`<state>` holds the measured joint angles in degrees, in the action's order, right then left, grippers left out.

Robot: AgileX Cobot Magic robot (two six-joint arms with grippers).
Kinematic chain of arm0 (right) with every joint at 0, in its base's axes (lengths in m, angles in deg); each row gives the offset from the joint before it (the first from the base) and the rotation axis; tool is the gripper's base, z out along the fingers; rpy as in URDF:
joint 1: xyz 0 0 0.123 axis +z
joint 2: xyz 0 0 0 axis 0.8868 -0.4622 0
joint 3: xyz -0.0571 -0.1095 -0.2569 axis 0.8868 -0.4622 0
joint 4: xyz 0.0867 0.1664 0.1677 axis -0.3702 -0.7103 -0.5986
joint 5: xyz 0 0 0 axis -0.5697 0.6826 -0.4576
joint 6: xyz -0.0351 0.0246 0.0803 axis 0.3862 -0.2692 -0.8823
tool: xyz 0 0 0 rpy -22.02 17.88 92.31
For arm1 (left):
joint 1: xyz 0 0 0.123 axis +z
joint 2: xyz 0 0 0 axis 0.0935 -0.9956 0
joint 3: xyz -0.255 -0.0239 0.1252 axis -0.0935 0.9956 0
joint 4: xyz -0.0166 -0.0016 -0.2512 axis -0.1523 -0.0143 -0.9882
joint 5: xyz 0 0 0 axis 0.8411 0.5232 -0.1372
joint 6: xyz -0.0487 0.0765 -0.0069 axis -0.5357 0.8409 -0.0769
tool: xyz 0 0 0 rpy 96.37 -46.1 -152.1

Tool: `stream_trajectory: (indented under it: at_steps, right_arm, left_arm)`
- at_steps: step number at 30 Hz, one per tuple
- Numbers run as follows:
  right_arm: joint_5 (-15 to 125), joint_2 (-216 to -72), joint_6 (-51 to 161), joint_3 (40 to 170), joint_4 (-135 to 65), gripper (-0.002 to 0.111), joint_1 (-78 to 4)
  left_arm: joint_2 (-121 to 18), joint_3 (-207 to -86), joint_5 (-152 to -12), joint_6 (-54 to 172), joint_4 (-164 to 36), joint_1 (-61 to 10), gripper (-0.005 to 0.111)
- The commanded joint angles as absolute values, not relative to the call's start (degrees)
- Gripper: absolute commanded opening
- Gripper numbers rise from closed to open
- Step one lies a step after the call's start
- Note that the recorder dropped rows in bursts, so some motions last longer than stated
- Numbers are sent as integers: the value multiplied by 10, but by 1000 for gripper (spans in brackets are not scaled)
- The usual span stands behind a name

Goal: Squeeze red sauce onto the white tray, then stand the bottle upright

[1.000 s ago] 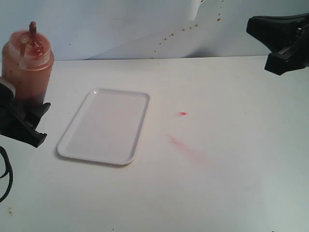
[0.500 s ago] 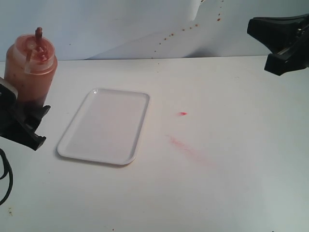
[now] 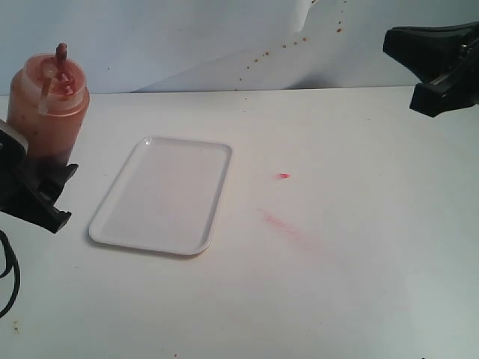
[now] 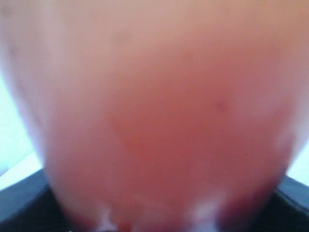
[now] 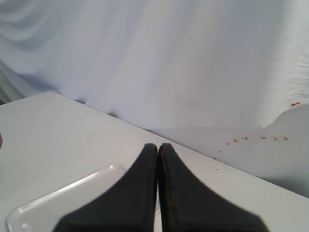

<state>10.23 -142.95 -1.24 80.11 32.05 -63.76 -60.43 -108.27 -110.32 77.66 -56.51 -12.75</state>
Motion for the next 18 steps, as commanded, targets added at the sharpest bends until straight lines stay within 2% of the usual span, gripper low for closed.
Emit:
stream_trajectory:
  at_steps: [1, 5, 13, 18]
  right_arm:
    - [107, -1430, -8, 805, 344, 0, -636]
    - [104, -1437, 33, 805, 356, 0, -625]
    - [167, -1462, 93, 821, 345, 0, -535]
    - [178, -1466, 89, 838, 335, 0, -516]
  left_arm:
    - [-599, -1091, -1121, 777, -574, -126, 0]
    - [-599, -1091, -1121, 790, -574, -126, 0]
    - [-599, -1092, -1120, 838, -574, -126, 0]
    - [-599, -1092, -1120, 838, -574, -126, 0]
